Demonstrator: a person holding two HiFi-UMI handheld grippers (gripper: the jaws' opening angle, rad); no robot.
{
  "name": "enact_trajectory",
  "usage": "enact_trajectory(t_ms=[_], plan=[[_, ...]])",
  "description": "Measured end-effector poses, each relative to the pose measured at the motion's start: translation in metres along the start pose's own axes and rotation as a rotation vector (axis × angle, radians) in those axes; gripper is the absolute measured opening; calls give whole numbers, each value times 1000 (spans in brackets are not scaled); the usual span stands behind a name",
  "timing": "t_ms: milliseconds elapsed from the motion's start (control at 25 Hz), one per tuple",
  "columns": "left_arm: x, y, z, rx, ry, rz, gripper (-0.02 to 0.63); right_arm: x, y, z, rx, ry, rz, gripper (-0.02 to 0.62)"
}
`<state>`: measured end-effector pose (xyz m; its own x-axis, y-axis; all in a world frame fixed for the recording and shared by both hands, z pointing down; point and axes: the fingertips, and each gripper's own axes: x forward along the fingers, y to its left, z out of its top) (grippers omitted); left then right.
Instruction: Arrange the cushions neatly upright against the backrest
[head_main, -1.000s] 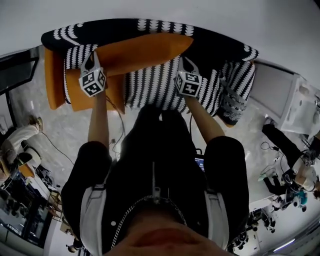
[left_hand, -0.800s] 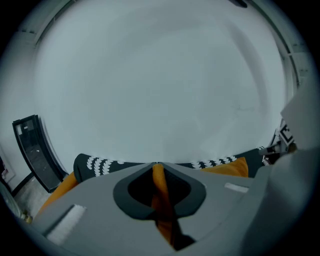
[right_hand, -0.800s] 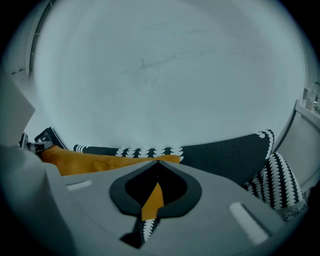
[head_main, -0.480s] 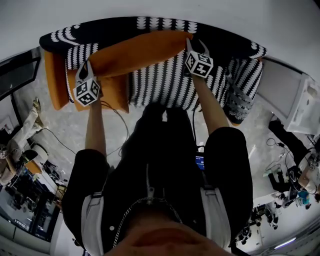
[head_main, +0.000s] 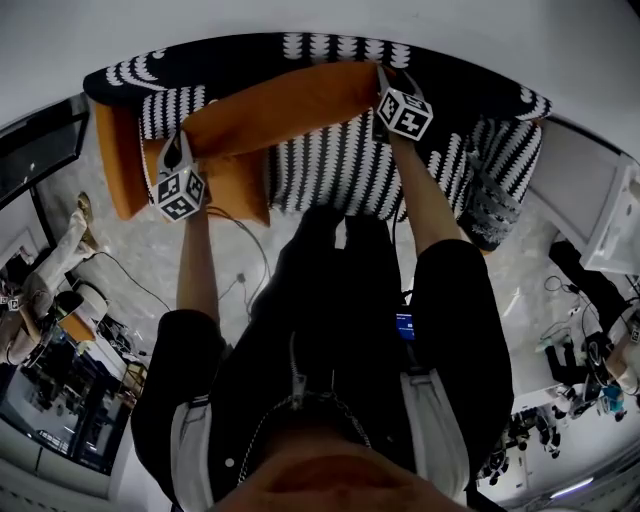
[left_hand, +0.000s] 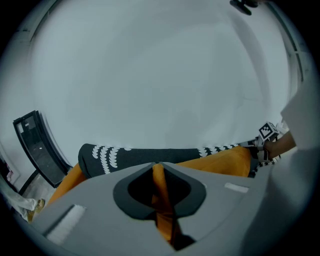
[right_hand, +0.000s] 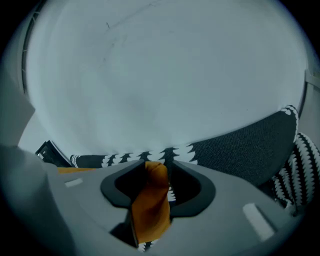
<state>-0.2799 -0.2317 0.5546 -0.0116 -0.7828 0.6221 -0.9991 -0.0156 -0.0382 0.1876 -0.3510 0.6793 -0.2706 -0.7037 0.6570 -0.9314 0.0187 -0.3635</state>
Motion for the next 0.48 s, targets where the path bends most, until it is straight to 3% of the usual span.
enact_trajectory(t_ms=[80, 120, 240, 360, 480], plan=[[12, 6, -4, -1, 3, -7, 17, 11, 11, -10, -45, 40, 6, 62], [15, 10, -5, -3, 3, -5, 17, 15, 18, -14, -79, 52, 0, 44], [9, 13, -3, 14, -5, 10, 17, 5, 26, -13, -120, 53, -14, 35], [0, 5, 1, 98, -11, 17, 17, -8, 21, -14, -65, 48, -18, 34], [-2, 1, 1, 112, -23, 7, 17, -14, 17, -18, -37, 47, -16, 34]])
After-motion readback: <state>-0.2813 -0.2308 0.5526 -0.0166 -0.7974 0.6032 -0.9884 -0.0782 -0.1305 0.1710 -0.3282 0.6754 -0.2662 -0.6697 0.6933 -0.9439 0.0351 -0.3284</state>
